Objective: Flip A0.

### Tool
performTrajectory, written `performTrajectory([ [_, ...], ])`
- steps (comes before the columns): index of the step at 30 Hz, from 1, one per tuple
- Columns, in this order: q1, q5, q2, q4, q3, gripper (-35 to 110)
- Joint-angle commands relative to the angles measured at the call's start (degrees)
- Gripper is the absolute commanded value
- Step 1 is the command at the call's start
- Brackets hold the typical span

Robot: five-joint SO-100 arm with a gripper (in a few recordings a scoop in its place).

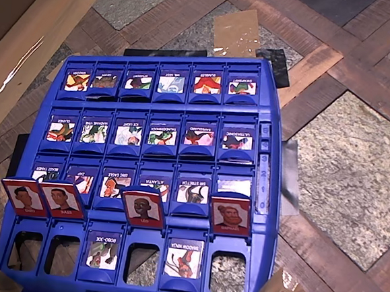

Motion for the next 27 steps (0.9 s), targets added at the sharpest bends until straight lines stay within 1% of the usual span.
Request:
performTrajectory([
  [1,0.8,-3.7,-6.3,0.1,-5.0,0],
  [3,1.6,-5.4,-12.3,2.4,-9.2,0],
  [7,3.6,-13.0,-23.2,7.8,-15.7,0],
  [12,6.6,-17.7,-30.9,3.3,-17.4,0],
  [16,6.2,-23.8,-37.9,4.8,-19.2,0],
  [19,5.6,-26.1,-40.7,6.2,-19.2,0],
  [24,5.2,-29.5,-44.9,13.8,-20.7,0],
  [27,5.0,-28.8,-46.1,17.7,-22.0,0],
])
